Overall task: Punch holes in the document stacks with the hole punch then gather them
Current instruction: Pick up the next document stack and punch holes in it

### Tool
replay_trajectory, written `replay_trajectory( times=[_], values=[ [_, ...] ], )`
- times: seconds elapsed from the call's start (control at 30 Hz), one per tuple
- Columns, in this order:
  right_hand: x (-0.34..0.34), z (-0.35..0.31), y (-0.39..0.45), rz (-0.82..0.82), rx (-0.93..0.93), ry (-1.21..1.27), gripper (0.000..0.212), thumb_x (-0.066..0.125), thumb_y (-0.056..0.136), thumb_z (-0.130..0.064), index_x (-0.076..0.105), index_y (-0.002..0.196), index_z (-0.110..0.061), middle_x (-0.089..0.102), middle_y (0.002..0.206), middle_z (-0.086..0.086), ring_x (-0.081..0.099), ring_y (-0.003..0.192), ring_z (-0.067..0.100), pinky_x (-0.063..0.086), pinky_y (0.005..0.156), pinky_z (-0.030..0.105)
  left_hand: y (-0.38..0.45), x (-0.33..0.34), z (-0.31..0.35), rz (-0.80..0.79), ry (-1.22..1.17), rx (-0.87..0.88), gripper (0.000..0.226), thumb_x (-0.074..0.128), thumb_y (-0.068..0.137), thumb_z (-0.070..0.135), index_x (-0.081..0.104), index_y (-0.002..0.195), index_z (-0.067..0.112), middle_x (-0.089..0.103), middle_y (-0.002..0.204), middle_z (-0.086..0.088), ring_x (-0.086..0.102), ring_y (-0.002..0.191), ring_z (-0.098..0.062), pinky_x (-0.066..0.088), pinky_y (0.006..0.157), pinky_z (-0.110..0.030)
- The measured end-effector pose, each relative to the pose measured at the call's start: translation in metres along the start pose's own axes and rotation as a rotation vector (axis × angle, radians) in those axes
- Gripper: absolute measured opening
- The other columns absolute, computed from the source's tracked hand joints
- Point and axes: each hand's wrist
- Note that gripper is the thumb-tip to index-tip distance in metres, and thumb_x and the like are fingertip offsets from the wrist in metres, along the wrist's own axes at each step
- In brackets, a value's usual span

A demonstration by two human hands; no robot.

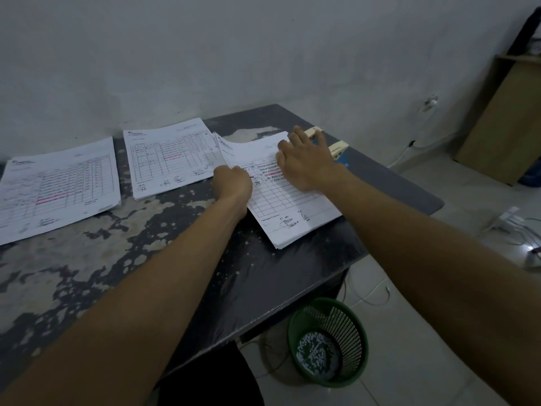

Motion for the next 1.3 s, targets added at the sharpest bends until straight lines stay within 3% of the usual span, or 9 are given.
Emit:
replay_trajectory(
  times=[0.33,0.5,0.63,0.9,1.03,1.13,1.2,1.27,1.3],
  values=[
    [-0.021,0.009,0.009,-0.057,0.019,0.245,0.050,0.018,0.102,-0.034,0.039,0.143,-0.016,0.030,0.157,0.011,0.012,0.151,0.026,0.017,0.117,0.057,-0.001,0.006,-0.003,0.102,0.238,0.107,0.031,0.040,0.103,0.021,0.057,0.118,-0.001,0.063,0.118,-0.014,0.061,0.102,-0.029,0.042,0.074,-0.030],
    [-0.036,0.018,0.011,-0.045,0.109,0.605,0.058,0.044,0.093,-0.059,0.041,0.140,-0.025,0.044,0.148,0.006,0.042,0.134,0.029,0.036,0.108,0.051,-0.001,0.007,-0.004,0.117,0.276,0.155,0.030,0.041,0.103,0.021,0.060,0.110,-0.001,0.066,0.111,-0.017,0.063,0.099,-0.031,0.042,0.073,-0.030],
    [-0.044,0.026,0.010,0.004,0.141,0.916,0.037,0.054,0.092,-0.054,0.048,0.110,-0.022,0.060,0.110,0.006,0.055,0.088,0.016,0.046,0.078,0.035,-0.003,0.007,-0.003,0.108,0.271,0.173,0.028,0.042,0.103,0.019,0.060,0.106,-0.002,0.066,0.108,-0.017,0.062,0.096,-0.030,0.043,0.073,-0.030],
    [-0.057,0.020,0.005,0.201,0.201,0.975,0.046,0.054,0.098,-0.040,0.051,0.063,-0.010,0.038,0.070,-0.001,0.038,0.059,0.010,0.032,0.060,0.025,-0.007,0.002,0.002,0.065,0.252,0.124,0.029,0.042,0.104,0.021,0.059,0.110,-0.002,0.065,0.110,-0.017,0.062,0.096,-0.030,0.049,0.077,-0.033],
    [-0.056,0.013,0.009,0.219,0.317,0.928,0.048,0.053,0.096,-0.043,0.065,0.083,0.002,0.051,0.093,0.001,0.048,0.066,0.009,0.038,0.070,0.028,-0.012,-0.002,0.005,0.054,0.226,0.085,0.026,0.043,0.103,0.019,0.058,0.112,-0.001,0.064,0.113,-0.015,0.059,0.091,-0.025,0.050,0.077,-0.033],
    [-0.057,0.012,0.010,0.232,0.362,0.940,0.045,0.056,0.094,-0.039,0.047,0.062,-0.010,0.039,0.059,-0.003,0.033,0.046,0.010,0.033,0.059,0.027,-0.016,-0.009,0.007,0.048,0.210,0.080,0.027,0.042,0.104,0.017,0.058,0.114,-0.002,0.064,0.114,-0.016,0.061,0.098,-0.029,0.051,0.080,-0.034],
    [-0.062,0.010,0.009,0.226,0.354,0.885,0.041,0.055,0.094,-0.038,0.045,0.063,-0.014,0.039,0.054,-0.003,0.035,0.049,0.013,0.034,0.061,0.028,-0.018,-0.018,0.005,0.049,0.206,0.104,0.028,0.041,0.104,0.017,0.058,0.112,-0.003,0.064,0.113,-0.015,0.058,0.091,-0.024,0.047,0.076,-0.031],
    [-0.069,0.006,0.006,0.196,0.333,0.730,0.028,0.052,0.095,-0.039,0.060,0.081,-0.018,0.060,0.077,-0.001,0.055,0.074,0.018,0.041,0.087,0.034,-0.021,-0.031,0.003,0.060,0.199,0.119,0.028,0.041,0.104,0.016,0.059,0.113,-0.004,0.063,0.111,-0.014,0.054,0.086,-0.020,0.044,0.074,-0.029],
    [-0.071,0.003,0.005,0.205,0.331,0.640,0.028,0.051,0.096,-0.040,0.065,0.103,-0.017,0.065,0.100,0.001,0.059,0.097,0.020,0.033,0.105,0.039,-0.021,-0.038,0.002,0.063,0.195,0.125,0.027,0.041,0.104,0.016,0.059,0.111,-0.004,0.063,0.110,-0.014,0.053,0.086,-0.019,0.043,0.074,-0.029]
  ],
)
Point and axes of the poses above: each hand's wrist, its own y-axis towards the middle knuckle, its own x-axis out of the palm, z = x × y
